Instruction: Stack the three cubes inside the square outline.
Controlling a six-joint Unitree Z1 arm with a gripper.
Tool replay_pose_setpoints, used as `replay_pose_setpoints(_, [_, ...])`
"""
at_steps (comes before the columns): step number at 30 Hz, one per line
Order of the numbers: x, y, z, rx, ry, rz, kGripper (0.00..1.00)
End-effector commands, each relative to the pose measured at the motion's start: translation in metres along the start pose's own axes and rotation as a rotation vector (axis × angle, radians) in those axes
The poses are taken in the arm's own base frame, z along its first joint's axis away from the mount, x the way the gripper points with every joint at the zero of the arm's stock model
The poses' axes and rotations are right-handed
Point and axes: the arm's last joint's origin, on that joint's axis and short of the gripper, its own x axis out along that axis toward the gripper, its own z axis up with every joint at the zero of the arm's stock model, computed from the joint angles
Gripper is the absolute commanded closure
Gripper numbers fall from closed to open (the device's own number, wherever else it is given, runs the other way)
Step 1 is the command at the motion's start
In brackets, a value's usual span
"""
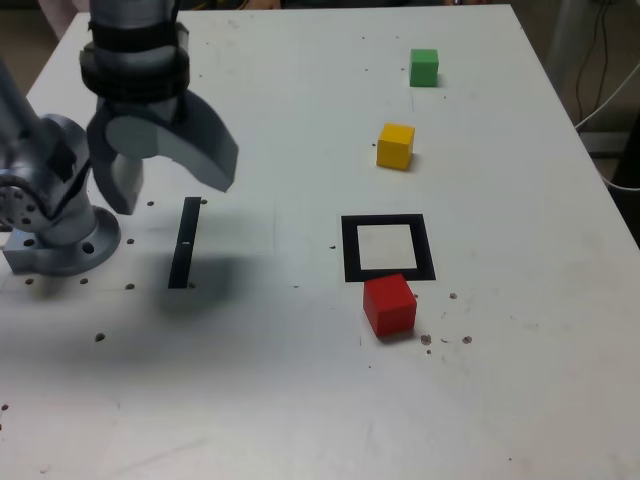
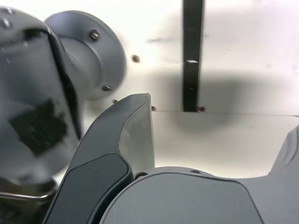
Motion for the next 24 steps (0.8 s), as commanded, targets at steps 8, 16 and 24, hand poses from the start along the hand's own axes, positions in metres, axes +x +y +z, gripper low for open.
replay_pose_setpoints(8, [-0.009,-0.041,0.054,0.013,0.003,-0.027,0.0])
replay_pose_setpoints(16, [-0.017,-0.094,0.115,0.057,0.022,-0.014,0.0])
replay_pose_setpoints(24, [-0.023,-0.107,0.152,0.032,-0.01,0.014,0.0])
